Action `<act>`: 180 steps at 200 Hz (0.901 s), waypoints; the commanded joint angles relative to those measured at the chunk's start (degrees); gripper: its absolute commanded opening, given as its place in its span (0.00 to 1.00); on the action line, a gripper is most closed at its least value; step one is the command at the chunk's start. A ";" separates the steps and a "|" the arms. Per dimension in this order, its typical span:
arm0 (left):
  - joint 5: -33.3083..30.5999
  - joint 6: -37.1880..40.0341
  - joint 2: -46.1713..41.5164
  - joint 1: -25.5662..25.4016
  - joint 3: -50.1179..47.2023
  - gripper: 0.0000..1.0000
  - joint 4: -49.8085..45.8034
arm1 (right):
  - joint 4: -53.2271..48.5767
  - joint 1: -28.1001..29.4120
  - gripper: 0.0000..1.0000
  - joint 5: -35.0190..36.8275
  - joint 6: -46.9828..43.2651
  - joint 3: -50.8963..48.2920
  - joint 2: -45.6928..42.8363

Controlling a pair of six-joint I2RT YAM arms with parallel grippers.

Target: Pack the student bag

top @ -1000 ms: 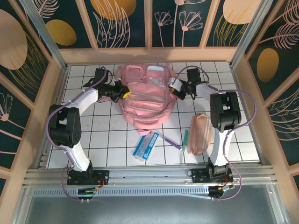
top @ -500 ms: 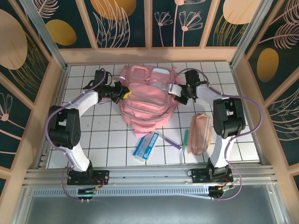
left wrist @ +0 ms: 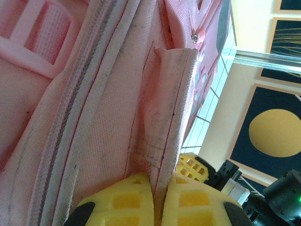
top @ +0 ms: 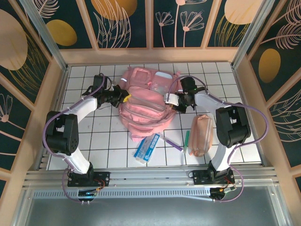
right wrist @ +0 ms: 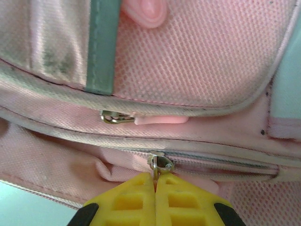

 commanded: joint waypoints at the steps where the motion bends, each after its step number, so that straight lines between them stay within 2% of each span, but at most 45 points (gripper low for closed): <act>1: -1.81 -2.68 -2.07 0.52 0.05 0.00 5.77 | -3.56 2.45 0.00 -5.53 0.14 -2.55 -2.08; 33: -3.06 -1.45 -1.60 0.52 0.14 0.00 4.97 | -6.38 3.57 0.00 -6.86 1.28 -3.10 -1.73; 63: -3.55 -0.18 0.61 0.55 1.29 0.00 4.51 | -2.14 3.29 0.00 -5.18 4.86 -7.52 -4.17; 96: -4.52 0.12 4.12 0.53 3.03 0.00 4.69 | 0.98 1.06 0.00 -14.44 10.16 -7.06 -6.92; 147: -5.63 -0.52 6.02 0.52 5.96 0.00 5.12 | 8.86 4.64 0.00 -23.88 22.56 -5.22 -5.03; 180: -6.52 -1.44 7.49 0.67 8.05 0.00 5.29 | 13.12 3.00 0.00 -24.79 28.75 -4.16 -5.65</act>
